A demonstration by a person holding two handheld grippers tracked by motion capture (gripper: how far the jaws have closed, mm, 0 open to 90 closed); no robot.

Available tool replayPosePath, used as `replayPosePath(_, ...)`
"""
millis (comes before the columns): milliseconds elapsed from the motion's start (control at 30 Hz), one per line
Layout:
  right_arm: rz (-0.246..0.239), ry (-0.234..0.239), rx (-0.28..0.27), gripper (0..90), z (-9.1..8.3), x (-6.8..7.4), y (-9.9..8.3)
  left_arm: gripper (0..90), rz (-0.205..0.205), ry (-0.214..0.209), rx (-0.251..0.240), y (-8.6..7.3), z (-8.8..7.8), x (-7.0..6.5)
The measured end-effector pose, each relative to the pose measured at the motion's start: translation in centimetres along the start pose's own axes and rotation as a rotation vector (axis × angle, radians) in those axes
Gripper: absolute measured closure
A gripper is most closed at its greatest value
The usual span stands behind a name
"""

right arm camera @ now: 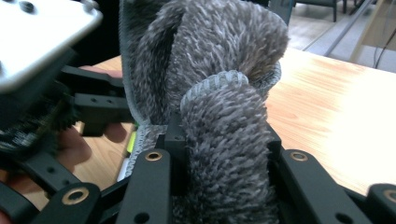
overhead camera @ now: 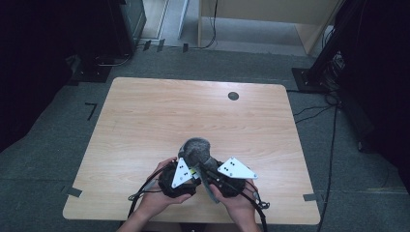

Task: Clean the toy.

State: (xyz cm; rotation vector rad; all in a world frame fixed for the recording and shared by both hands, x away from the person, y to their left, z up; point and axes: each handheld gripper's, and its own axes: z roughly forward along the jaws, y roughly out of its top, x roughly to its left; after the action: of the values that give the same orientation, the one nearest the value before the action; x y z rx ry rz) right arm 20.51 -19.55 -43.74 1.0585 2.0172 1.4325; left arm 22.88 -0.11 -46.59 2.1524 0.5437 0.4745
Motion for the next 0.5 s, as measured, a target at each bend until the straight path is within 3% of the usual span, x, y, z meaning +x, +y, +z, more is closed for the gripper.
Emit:
replayPosePath(67,0.005,0.029,-0.001,63.7,-0.1,-0.1,0.0,34.2,-0.009,-0.006,-0.004,0.0,0.1,0.0)
replayPosePath(100,-0.006,0.039,0.000,57.9,0.0,0.0,0.1,34.2,-0.012,-0.005,-0.005,0.0,0.1,0.0)
replayPosePath(133,-0.033,0.046,0.008,44.7,0.3,0.1,0.1,34.2,-0.012,-0.006,-0.003,0.0,0.1,0.0)
replayPosePath(167,-0.034,0.046,0.007,40.6,0.3,0.1,0.2,34.2,-0.018,-0.008,-0.006,0.0,0.2,0.1)
replayPosePath(267,-0.007,0.042,0.001,38.4,0.0,-0.1,0.3,34.2,-0.060,-0.032,-0.022,-0.1,-0.1,0.8)
replayPosePath(333,0.041,0.041,-0.021,44.5,-0.5,-0.4,0.6,34.2,-0.100,-0.039,-0.034,-0.3,-0.2,1.3)
replayPosePath(367,0.053,0.036,-0.029,51.9,-0.8,-0.4,0.6,34.2,-0.108,-0.038,-0.033,-0.3,-0.3,1.5)
replayPosePath(433,0.019,0.025,-0.031,70.2,-1.0,-0.2,0.6,34.2,-0.105,-0.038,-0.033,-0.3,-0.3,1.5)
replayPosePath(500,0.008,0.019,-0.026,73.2,-1.1,0.0,0.7,34.2,-0.071,-0.022,-0.022,-0.2,-0.2,1.1)
